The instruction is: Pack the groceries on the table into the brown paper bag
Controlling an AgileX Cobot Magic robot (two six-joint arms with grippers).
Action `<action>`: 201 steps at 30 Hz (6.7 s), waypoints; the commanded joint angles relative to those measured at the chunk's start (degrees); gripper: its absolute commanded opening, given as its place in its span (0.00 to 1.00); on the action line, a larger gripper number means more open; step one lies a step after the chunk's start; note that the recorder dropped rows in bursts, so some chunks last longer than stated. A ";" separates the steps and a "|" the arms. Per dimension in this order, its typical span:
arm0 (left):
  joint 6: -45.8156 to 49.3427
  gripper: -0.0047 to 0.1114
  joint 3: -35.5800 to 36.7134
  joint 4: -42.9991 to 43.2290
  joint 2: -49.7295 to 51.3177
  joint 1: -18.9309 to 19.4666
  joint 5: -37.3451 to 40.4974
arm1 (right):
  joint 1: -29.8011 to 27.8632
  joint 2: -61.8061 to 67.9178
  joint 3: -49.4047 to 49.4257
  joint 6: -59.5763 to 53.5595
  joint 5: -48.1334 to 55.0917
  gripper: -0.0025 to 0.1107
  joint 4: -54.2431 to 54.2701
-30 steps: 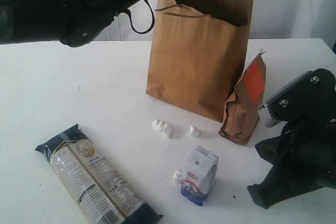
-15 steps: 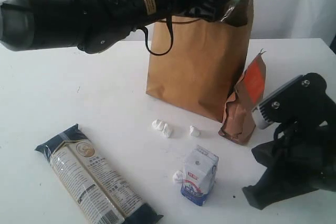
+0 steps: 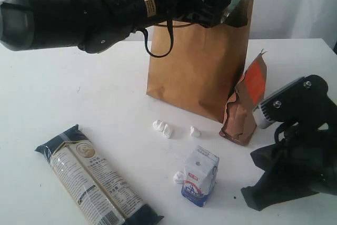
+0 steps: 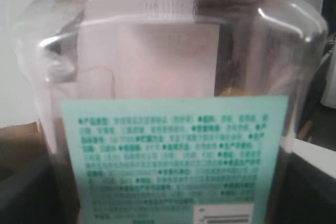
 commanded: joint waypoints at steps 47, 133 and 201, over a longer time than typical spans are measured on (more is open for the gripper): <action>4.90 0.31 -0.58 5.24 -18.75 -0.17 50.77 | -2.40 -1.52 0.26 46.44 19.40 0.02 -43.61; -18.90 0.04 33.43 16.77 -39.19 -0.17 67.70 | -2.40 48.57 -11.69 102.79 16.23 0.40 -73.06; -13.80 0.04 33.43 17.28 -39.19 -0.17 67.88 | -4.68 57.95 -18.49 104.98 24.87 0.56 -82.16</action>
